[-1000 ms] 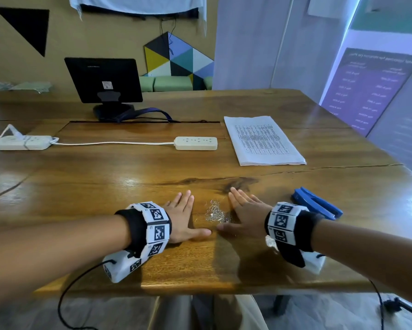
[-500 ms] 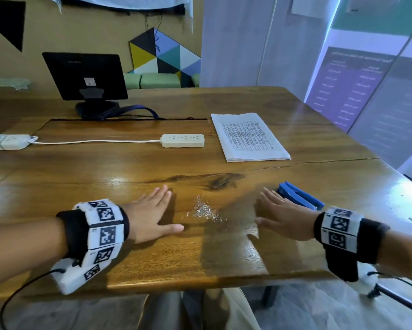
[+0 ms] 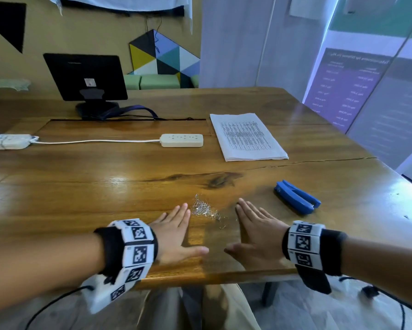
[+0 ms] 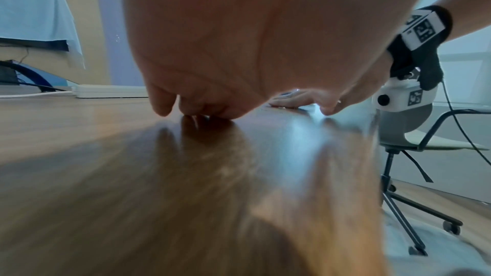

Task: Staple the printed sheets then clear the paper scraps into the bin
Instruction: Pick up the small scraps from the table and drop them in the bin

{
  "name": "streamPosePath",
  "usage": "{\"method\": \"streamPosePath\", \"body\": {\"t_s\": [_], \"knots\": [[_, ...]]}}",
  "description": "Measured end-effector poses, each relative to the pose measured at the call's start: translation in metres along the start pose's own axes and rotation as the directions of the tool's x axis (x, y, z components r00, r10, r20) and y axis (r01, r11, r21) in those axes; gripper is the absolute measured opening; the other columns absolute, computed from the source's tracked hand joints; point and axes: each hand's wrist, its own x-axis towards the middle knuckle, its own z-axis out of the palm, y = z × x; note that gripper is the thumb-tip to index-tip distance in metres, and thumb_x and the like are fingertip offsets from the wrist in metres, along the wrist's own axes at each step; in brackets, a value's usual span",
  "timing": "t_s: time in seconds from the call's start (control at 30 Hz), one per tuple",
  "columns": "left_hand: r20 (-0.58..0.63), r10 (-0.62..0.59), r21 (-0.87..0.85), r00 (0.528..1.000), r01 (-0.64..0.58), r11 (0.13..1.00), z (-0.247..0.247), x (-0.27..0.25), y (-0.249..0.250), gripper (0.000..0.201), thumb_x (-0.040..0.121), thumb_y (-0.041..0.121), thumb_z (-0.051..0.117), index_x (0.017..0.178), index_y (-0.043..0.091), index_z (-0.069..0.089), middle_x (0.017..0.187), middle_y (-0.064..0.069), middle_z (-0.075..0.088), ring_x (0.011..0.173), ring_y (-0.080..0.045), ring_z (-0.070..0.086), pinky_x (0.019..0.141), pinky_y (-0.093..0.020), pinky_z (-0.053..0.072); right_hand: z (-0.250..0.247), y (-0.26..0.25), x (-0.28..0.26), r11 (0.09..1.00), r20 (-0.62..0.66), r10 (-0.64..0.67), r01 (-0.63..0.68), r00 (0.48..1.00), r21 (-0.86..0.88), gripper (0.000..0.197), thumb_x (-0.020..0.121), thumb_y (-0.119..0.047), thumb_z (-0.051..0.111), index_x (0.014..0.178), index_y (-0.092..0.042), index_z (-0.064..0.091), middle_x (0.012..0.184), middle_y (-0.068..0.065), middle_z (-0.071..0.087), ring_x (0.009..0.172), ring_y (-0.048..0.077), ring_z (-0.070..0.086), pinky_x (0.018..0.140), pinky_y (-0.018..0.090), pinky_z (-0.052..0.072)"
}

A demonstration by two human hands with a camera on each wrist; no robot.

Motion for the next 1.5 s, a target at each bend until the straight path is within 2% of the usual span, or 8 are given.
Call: {"method": "streamPosePath", "body": {"t_s": [0.3,0.4,0.47,0.6,0.7,0.9,1.27,1.5], "knots": [[-0.086,0.063,-0.056,0.994,-0.068,0.996,-0.021,0.033,0.003,0.101,0.082,0.076,0.023,0.149,0.011,-0.015,0.158,-0.003,-0.019,0.148,-0.015,-0.009,0.122,-0.036,0.004,-0.031,-0.027,0.037,0.993,-0.027,-0.098,0.097,0.995,-0.063,0.094,0.088,-0.063,0.038,0.149,-0.008,-0.008,0.159,0.006,-0.013,0.147,0.020,-0.006,0.119,0.038,0.005],[-0.177,0.104,-0.123,0.979,-0.127,0.984,-0.029,0.016,-0.010,0.089,0.086,0.069,0.030,0.152,0.013,0.004,0.160,-0.002,0.011,0.146,-0.016,0.020,0.119,-0.035,0.022,-0.054,-0.011,0.027,0.977,-0.100,-0.166,0.177,0.981,0.116,0.069,0.091,-0.057,0.040,0.143,-0.012,0.033,0.147,0.007,0.039,0.134,0.021,0.040,0.112,0.041,0.033],[-0.265,0.107,-0.193,0.958,-0.162,0.968,-0.032,0.006,-0.018,0.056,0.092,0.053,0.041,0.136,0.018,0.045,0.135,0.000,0.052,0.117,-0.014,0.052,0.099,-0.030,0.045,-0.061,0.007,0.019,0.955,-0.170,-0.119,0.160,0.978,0.250,0.045,0.095,-0.047,0.038,0.109,-0.012,0.063,0.102,0.003,0.069,0.092,0.016,0.065,0.086,0.030,0.052],[-0.022,0.123,-0.613,0.992,-0.111,0.782,-0.029,0.014,-0.024,0.027,0.098,0.023,0.043,0.080,0.016,0.063,0.076,-0.002,0.066,0.058,-0.008,0.059,0.055,-0.018,0.047,-0.054,0.035,0.020,0.844,0.099,0.026,-0.075,0.995,0.532,0.067,0.099,-0.046,0.025,0.066,-0.005,0.066,0.054,0.005,0.063,0.043,0.016,0.057,0.046,0.021,0.048],[0.167,0.172,-0.745,0.971,0.009,0.667,-0.027,0.026,-0.017,0.028,0.099,0.016,0.041,0.083,0.011,0.064,0.064,0.000,0.066,0.044,-0.007,0.060,0.045,-0.014,0.048,-0.045,0.031,0.030,0.823,0.356,0.047,-0.238,0.933,0.515,0.080,0.096,-0.056,0.015,0.059,-0.005,0.064,0.047,0.004,0.062,0.034,0.015,0.052,0.042,0.022,0.047],[0.255,0.242,-0.871,0.936,0.114,0.477,-0.035,0.047,-0.002,0.028,0.098,0.014,0.039,0.091,0.004,0.064,0.072,-0.006,0.073,0.052,-0.016,0.070,0.044,-0.017,0.054,-0.055,-0.007,0.059,0.851,0.465,0.100,-0.318,0.880,0.418,0.092,0.089,-0.067,0.004,0.060,-0.001,0.060,0.044,0.006,0.063,0.030,0.014,0.052,0.037,0.015,0.042],[0.120,-0.007,-0.964,0.993,0.118,0.236,-0.054,0.064,-0.013,0.022,0.098,0.013,0.042,0.096,0.001,0.062,0.066,-0.008,0.073,0.048,-0.018,0.069,0.040,-0.018,0.052,-0.076,-0.027,0.100,0.705,0.326,0.085,-0.288,0.942,0.648,0.085,0.093,-0.062,0.009,0.067,0.000,0.060,0.041,0.008,0.061,0.030,0.016,0.054,0.036,0.014,0.043],[-0.082,-0.190,-0.912,0.978,0.003,0.410,-0.061,0.058,-0.044,0.018,0.095,0.008,0.045,0.084,0.006,0.060,0.065,-0.007,0.056,0.044,-0.011,0.053,0.040,-0.019,0.043,-0.079,0.007,0.086,0.653,0.138,0.067,-0.148,0.988,0.743,0.070,0.098,-0.052,0.026,0.055,-0.006,0.057,0.041,0.004,0.054,0.032,0.016,0.046,0.042,0.020,0.038]]}}
